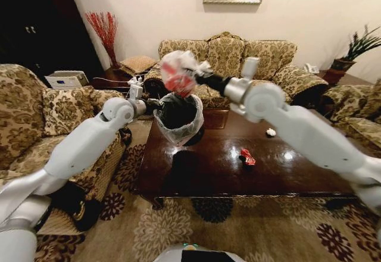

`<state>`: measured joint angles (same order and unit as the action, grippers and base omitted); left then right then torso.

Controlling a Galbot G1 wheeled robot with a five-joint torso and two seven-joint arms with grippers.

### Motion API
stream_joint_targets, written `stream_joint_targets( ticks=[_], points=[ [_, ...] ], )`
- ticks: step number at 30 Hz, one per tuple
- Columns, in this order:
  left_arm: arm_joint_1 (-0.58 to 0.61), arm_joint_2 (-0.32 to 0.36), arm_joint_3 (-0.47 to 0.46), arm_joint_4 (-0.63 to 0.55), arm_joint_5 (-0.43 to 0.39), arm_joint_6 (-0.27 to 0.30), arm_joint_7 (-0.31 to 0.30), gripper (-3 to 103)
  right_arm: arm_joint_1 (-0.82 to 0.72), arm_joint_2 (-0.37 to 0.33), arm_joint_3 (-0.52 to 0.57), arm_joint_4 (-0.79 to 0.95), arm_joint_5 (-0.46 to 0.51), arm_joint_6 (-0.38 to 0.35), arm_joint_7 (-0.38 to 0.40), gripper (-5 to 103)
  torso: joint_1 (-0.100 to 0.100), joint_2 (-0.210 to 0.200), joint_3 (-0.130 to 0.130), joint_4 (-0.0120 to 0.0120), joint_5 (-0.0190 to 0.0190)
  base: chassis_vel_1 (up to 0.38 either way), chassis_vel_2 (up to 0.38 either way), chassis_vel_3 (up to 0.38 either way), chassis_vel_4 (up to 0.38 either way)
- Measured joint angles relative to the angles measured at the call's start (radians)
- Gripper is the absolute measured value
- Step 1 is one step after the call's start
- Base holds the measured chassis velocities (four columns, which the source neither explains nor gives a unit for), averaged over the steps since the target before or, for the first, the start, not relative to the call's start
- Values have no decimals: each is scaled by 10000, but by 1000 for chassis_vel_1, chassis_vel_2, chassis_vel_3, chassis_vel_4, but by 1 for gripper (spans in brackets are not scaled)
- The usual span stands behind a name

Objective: Move to the front of the table and place the trash on the table into the trash bin.

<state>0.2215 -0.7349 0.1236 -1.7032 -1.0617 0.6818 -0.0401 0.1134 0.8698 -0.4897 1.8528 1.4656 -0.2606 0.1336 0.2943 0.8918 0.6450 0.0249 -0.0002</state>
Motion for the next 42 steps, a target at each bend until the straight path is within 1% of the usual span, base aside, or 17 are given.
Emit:
stream_joint_targets(
  ticks=[8, 10, 13, 17, 20, 21, 23, 26, 27, 28, 29, 30, 32, 33, 34, 35, 42],
  points=[
    [290, 58, -215, 54, 46, -295, -142, 3, -512, 29, -370, 255, -334, -172, 144, -1, -3, 0, -2, -2, 2, 0, 0, 0, 0],
    [337, 45, -233, 72, 54, -326, -192, 3, -601, 14, -523, 318, -451, -182, 218, 9, -3, 0, -2, -2, 1, 0, 0, 0, 0],
    [343, 36, -236, 72, 58, -338, -199, 3, -645, 19, -637, 338, -587, -183, 313, 14, -1, 0, -1, -2, 2, 0, 0, 0, 0],
    [324, 80, -249, 66, 62, -355, -190, 3, -655, -88, -612, 386, -716, -208, 416, 36, -2, 0, -2, -2, 2, 0, 0, 0, 0],
    [336, 123, -281, 52, 63, -365, -176, 3, -654, -167, -557, 442, -773, -210, 417, 41, -2, 0, -2, -3, 3, 0, 0, 0, 0],
    [373, 179, -318, 37, 63, -388, -165, 3, -654, -238, -475, 508, -803, -218, 417, 52, -2, 0, -2, -3, 2, 0, 0, 0, 0],
    [390, 204, -328, 29, 63, -400, -158, 3, -653, -269, -443, 537, -817, -222, 416, 52, -2, 0, -2, -3, 3, 0, 0, 0, 0],
    [438, 329, -357, 10, 80, -435, -133, 3, -644, -367, -308, 632, -847, -225, 423, 69, -2, 0, -2, -2, 2, 0, 0, 0, 0],
    [438, 329, -357, 10, 80, -435, -133, 3, -644, -367, -308, 632, -847, -225, 423, 69, -2, 0, -2, -2, 2, 0, 0, 0, 0],
    [442, 349, -370, -5, 83, -437, -126, 3, -640, -377, -283, 643, -848, -225, 429, 74, -2, 0, -2, -2, 2, 0, 0, 0, 0],
    [445, 365, -390, -27, 84, -437, -123, 3, -632, -387, -271, 649, -856, -225, 433, 74, -2, 0, -2, -2, 2, 0, 0, 0, 0],
    [453, 383, -425, -71, 84, -438, -123, 3, -627, -409, -254, 654, -875, -225, 440, 85, -2, 0, -2, -2, 2, 0, 0, 0, 0],
    [470, 395, -445, -101, 84, -438, -124, 3, -627, -420, -227, 656, -883, -222, 447, 85, -2, 0, -2, -2, 2, 0, 0, 0, 0],
    [509, 428, -484, -146, 84, -438, -123, 3, -626, -430, -157, 656, -888, -216, 474, 90, -2, 0, -2, -3, 2, 0, 0, 0, 0],
    [509, 428, -484, -146, 84, -438, -123, 3, -626, -430, -157, 656, -888, -216, 474, 90, -2, 0, -2, -3, 2, 0, 0, 0, 0],
    [625, 499, -576, -209, 84, -438, -122, 3, -626, -429, -22, 655, -887, -199, 541, 99, -1, 0, -2, -5, 3, 0, 0, 0, 0],
    [1367, 924, -1091, -473, 268, -429, -107, 3, -605, -576, 493, 737, -787, -175, 674, 100, -2, 0, -2, -1, 0, 0, 0, 0, 0]
  ],
)
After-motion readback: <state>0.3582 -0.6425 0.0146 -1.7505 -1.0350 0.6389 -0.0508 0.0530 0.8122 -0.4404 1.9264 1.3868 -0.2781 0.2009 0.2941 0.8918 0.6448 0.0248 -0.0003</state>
